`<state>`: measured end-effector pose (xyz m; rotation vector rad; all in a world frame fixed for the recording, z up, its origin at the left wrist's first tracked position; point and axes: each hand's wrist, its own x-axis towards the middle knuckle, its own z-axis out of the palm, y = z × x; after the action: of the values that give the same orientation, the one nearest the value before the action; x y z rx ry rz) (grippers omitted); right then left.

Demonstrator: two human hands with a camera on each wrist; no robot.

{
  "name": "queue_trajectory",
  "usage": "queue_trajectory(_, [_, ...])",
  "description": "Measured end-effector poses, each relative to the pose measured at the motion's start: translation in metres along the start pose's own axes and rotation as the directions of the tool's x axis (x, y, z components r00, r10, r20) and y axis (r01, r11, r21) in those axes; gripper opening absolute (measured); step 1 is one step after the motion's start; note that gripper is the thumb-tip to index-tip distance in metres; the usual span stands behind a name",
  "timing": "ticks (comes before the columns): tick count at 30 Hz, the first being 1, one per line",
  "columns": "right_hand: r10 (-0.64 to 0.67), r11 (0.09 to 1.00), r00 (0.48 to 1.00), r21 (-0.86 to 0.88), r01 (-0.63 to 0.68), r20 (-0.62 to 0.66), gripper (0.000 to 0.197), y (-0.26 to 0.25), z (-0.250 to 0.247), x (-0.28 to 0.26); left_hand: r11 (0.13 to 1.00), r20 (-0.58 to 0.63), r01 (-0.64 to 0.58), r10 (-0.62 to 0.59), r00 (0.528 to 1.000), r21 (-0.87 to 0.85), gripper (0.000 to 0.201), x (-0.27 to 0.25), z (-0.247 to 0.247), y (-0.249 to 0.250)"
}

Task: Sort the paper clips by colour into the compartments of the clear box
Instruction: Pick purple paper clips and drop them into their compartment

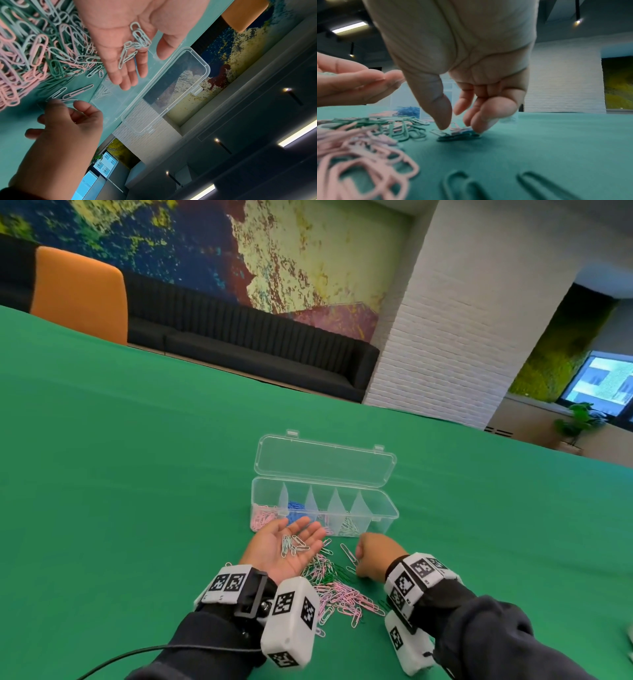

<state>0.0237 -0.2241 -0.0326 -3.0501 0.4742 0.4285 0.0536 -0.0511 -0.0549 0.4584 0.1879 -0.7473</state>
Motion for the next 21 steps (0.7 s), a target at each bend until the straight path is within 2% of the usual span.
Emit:
queue_trajectory(6, [-0.096, 0.995, 0.995, -0.018, 0.097, 0.04, 0.009, 0.003, 0.0, -0.006, 1.0, -0.009, 0.003, -0.003, 1.0, 0.004, 0.037, 0.003, -0.001, 0.0])
queue_trajectory(10, [-0.062, 0.997, 0.996, -0.048, 0.066, 0.063, 0.021, 0.005, 0.002, 0.0, 1.0, 0.001, -0.005, 0.005, 1.0, 0.004, 0.036, 0.004, -0.002, -0.001])
queue_trajectory(13, [-0.042, 0.998, 0.996, -0.032, 0.045, 0.084, 0.018, 0.004, -0.002, 0.001, 1.0, -0.004, -0.002, 0.002, 1.0, 0.012, 0.036, 0.005, -0.002, -0.001])
queue_trajectory(16, [-0.091, 0.98, 0.995, 0.183, 0.084, 0.033, 0.019, 0.001, -0.017, -0.005, 0.999, -0.022, 0.002, -0.001, 1.0, 0.052, 0.036, 0.006, -0.002, -0.002])
queue_trajectory(19, [-0.194, 0.865, 0.98, 0.461, 0.195, -0.052, 0.015, -0.008, -0.043, -0.011, 0.997, -0.044, 0.005, -0.002, 0.999, 0.071, 0.035, 0.006, -0.001, -0.004])
queue_trajectory(21, [-0.208, 0.842, 0.975, 0.494, 0.218, -0.075, 0.008, -0.015, -0.052, -0.007, 0.998, -0.051, 0.008, -0.005, 0.999, 0.06, 0.034, 0.005, -0.001, -0.004])
